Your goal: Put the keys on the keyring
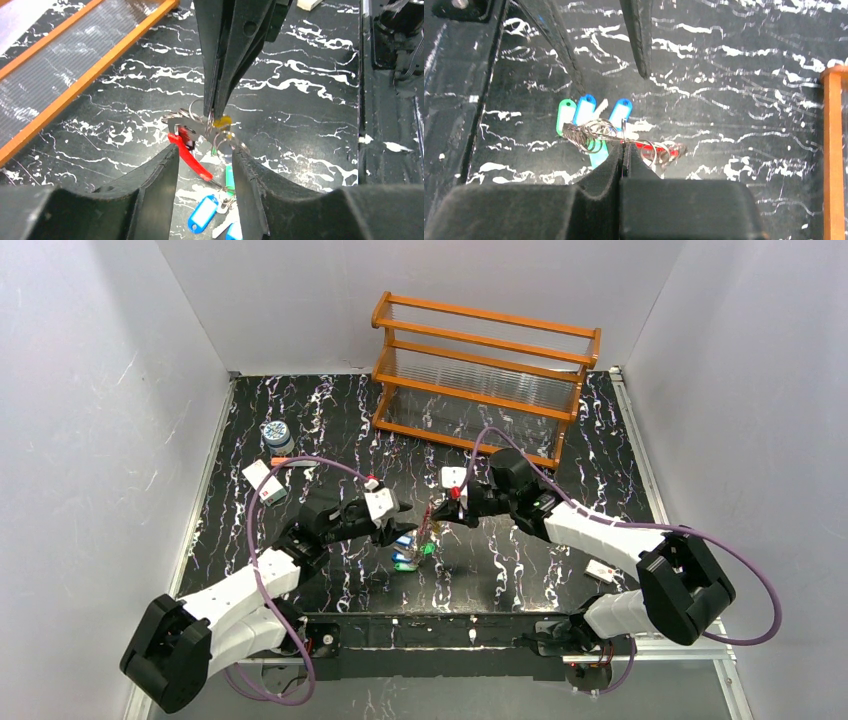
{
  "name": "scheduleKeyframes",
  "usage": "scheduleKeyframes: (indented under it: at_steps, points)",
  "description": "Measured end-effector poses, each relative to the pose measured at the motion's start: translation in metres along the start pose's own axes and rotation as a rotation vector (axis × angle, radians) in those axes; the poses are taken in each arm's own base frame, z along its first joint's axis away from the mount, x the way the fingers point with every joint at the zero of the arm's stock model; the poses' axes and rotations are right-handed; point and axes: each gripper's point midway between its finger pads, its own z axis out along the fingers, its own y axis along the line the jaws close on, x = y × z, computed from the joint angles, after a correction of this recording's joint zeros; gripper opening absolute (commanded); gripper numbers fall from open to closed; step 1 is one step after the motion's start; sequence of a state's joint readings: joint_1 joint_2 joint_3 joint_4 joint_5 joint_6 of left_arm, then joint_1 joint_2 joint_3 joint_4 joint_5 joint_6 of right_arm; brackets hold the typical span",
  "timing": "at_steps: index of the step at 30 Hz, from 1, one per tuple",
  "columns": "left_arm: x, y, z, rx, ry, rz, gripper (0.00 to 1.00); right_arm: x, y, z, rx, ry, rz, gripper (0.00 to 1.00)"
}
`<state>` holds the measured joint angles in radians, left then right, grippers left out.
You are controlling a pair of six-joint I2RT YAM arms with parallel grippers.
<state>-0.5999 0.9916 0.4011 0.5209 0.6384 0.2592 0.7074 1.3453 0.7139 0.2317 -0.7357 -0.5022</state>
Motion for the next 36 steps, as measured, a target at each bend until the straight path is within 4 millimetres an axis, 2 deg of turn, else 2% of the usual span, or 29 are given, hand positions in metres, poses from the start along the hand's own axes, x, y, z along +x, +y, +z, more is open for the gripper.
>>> scheduleKeyframes:
  at_steps: [5,9,13,24,28,32,36]
  points:
    - [0.014,-0.002,0.001,0.014,0.044,-0.012,0.34,0.022,0.004,-0.007,0.001,0.118,0.042,0.01]
    - [0.023,-0.005,0.006,0.044,0.066,-0.033,0.33,0.042,0.014,-0.015,-0.012,0.218,0.099,0.01]
    - [0.029,-0.012,0.016,0.087,0.074,-0.058,0.32,0.052,0.020,-0.021,-0.023,0.277,0.140,0.01]
    - [0.027,-0.031,0.043,0.175,0.009,-0.094,0.27,0.047,0.029,-0.020,-0.056,0.258,0.193,0.01]
    - [0.035,-0.040,0.049,0.210,0.023,-0.109,0.18,0.043,0.032,-0.018,-0.066,0.244,0.204,0.01]
    - [0.043,-0.043,0.052,0.221,0.040,-0.114,0.13,0.041,0.033,-0.017,-0.074,0.235,0.207,0.01]
    - [0.044,-0.042,0.053,0.222,0.039,-0.104,0.02,0.040,0.033,-0.016,-0.078,0.230,0.209,0.01]
